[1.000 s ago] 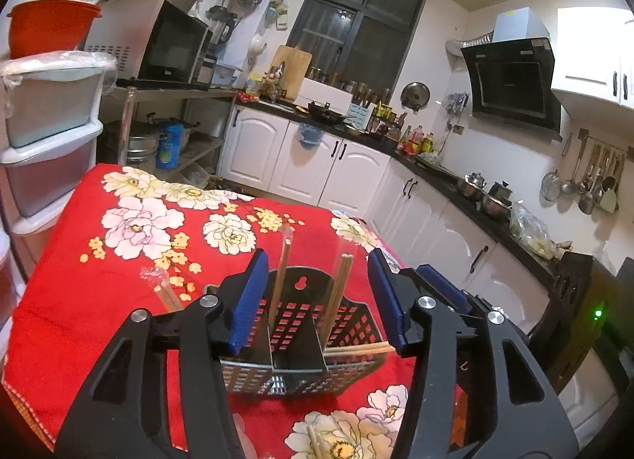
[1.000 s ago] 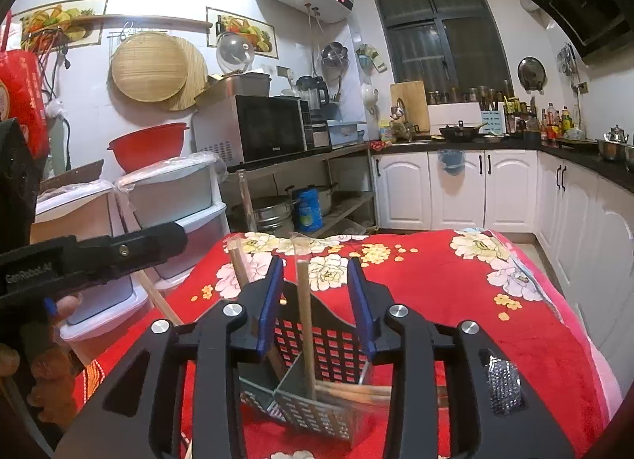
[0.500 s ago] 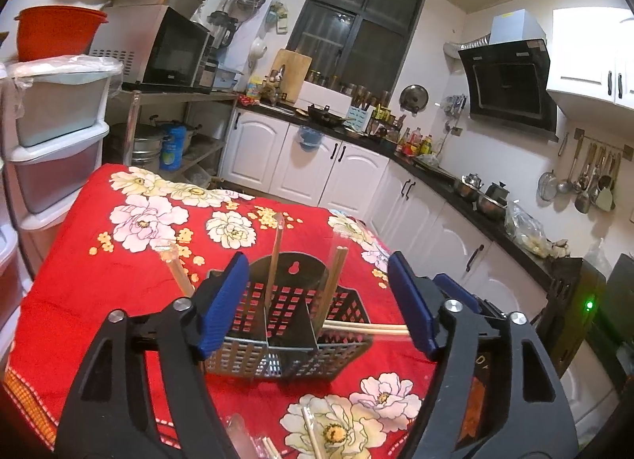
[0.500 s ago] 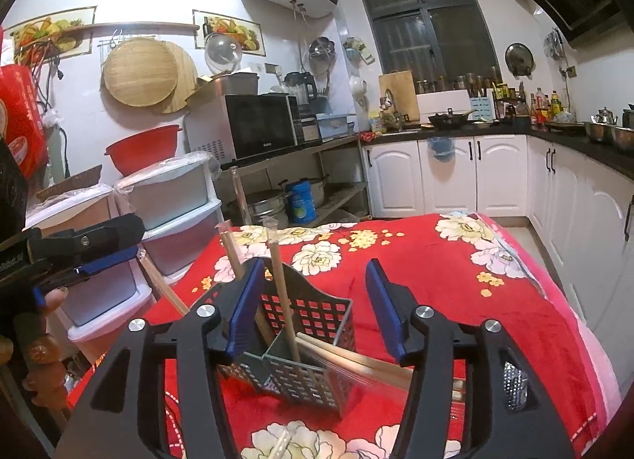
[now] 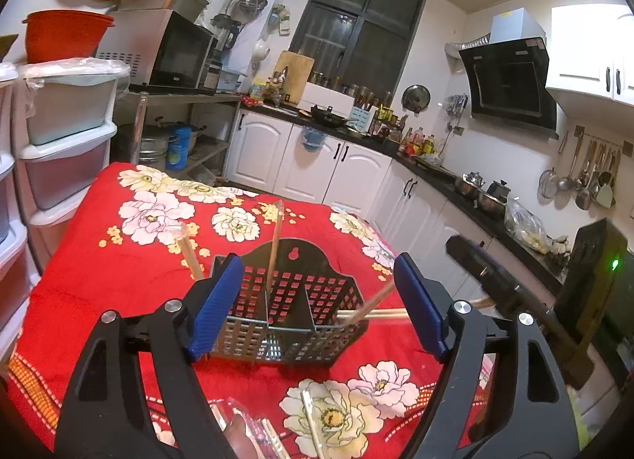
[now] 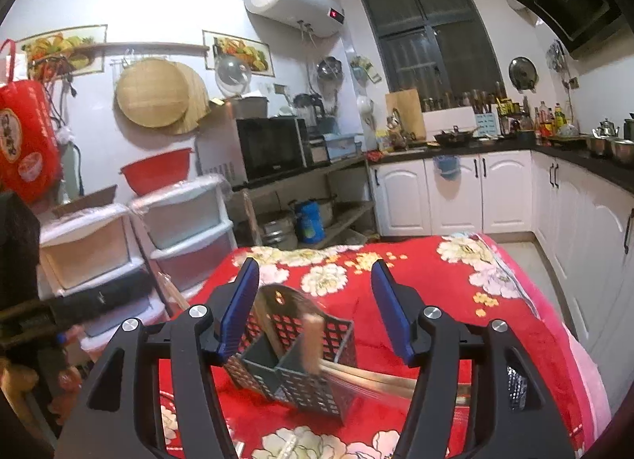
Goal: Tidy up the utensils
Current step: 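Move both tools back from the caddy toward the chopstick packs on the cloth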
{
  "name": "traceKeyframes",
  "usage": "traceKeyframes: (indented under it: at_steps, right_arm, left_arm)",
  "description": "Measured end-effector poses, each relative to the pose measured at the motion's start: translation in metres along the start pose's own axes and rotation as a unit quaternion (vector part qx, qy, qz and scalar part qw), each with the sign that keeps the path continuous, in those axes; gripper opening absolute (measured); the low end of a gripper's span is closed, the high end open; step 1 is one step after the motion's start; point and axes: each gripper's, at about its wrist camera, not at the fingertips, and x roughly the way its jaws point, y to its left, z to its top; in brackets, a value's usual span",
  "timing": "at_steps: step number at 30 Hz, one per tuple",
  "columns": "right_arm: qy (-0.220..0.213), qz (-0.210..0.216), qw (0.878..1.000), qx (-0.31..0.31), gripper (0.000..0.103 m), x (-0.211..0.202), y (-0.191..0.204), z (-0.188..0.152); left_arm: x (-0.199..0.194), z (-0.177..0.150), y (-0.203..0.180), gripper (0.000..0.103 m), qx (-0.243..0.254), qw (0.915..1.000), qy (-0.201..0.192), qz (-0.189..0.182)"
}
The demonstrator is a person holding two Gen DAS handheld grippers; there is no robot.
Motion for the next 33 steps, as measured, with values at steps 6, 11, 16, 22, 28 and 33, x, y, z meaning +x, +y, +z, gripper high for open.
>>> traceKeyframes:
  at_steps: [6,11,16,22,28,33]
  right_arm:
    - [-0.008,0.002,1.0,-0.007,0.061,-0.012,0.007,0.005]
    - [-0.011,0.009,1.0,-0.016,0.062,-0.02,0.015,0.011]
    - [-0.011,0.021,0.999,-0.023,0.063,-0.011,0.022,0.02]
    - [-0.006,0.075,0.997,-0.004,0.071,-0.006,0.029,0.021]
    - [0.003,0.098,0.995,-0.008,0.076,-0.01,0.042,0.016]
    - [0.01,0.101,0.995,-0.012,0.081,-0.019,0.047,0.007]
  left_arm:
    - [-0.01,-0.007,0.0,0.069,0.002,1.0,0.002,0.006]
    - [-0.017,-0.012,0.002,0.07,-0.004,1.0,0.004,0.008]
    - [-0.023,-0.017,0.008,0.07,-0.01,0.9999,0.001,0.012]
    - [-0.024,-0.023,0.015,0.07,-0.014,0.9997,0.01,0.02]
    - [-0.03,-0.031,0.02,0.07,-0.015,0.9994,0.014,0.029]
    - [-0.034,-0.039,0.022,0.083,-0.015,0.999,0.019,0.038]
